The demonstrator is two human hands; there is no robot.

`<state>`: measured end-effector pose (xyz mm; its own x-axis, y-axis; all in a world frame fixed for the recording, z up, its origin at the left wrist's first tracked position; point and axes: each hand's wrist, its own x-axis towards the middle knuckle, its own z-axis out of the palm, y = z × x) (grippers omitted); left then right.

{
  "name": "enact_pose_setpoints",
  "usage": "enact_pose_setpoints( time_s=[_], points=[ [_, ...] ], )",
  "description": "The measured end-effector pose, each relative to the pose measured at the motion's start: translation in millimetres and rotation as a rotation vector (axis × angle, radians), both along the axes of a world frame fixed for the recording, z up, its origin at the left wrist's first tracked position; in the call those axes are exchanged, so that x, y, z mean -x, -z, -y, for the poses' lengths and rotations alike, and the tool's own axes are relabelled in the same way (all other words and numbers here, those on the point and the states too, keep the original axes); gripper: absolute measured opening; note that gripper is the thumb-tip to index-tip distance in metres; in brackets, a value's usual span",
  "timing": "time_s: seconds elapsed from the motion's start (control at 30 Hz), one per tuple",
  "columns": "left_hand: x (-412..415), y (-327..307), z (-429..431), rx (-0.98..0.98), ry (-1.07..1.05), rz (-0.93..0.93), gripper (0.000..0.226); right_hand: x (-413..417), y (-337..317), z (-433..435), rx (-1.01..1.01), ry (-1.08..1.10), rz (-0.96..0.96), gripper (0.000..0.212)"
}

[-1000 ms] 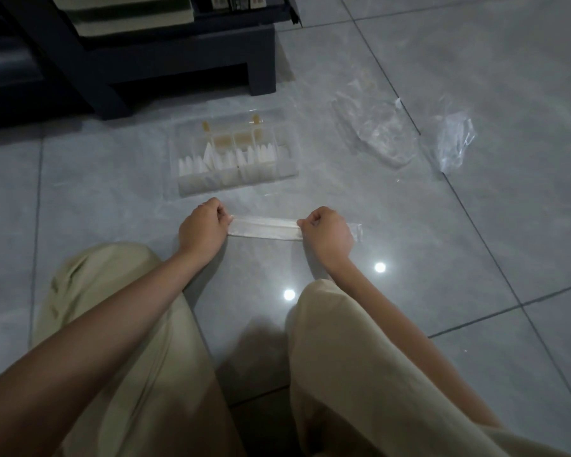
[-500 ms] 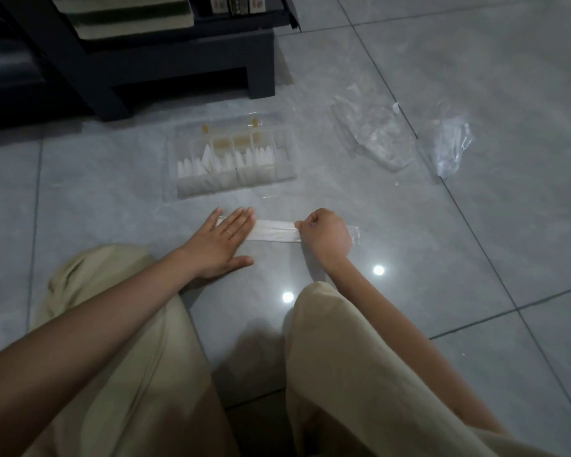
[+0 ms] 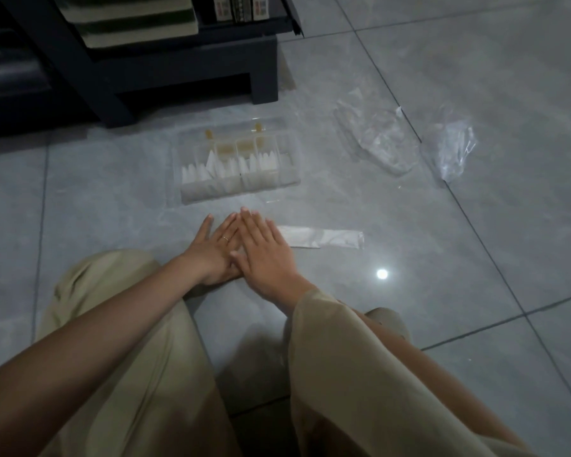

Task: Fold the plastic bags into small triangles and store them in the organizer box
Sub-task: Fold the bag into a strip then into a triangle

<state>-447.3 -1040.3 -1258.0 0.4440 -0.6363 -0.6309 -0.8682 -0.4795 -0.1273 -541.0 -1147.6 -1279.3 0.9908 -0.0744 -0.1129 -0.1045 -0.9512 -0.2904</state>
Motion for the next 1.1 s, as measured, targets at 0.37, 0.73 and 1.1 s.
enact_pose_setpoints(
  time_s=[0.37,0.73,1.1],
  points=[
    [-1,-5,-6,0.056,-0.149,-0.073,0.102,57,15,62,0.005,0.254,-0.087,0.086],
    [10,-13,-2,0.163,-0.107,-0.084,0.101,51,-11,87,-0.012,0.380,0.089,0.044],
    [54,1,13,0.307,0.032,-0.137,0.102,40,-16,61,-0.074,0.464,-0.041,0.021]
  ],
)
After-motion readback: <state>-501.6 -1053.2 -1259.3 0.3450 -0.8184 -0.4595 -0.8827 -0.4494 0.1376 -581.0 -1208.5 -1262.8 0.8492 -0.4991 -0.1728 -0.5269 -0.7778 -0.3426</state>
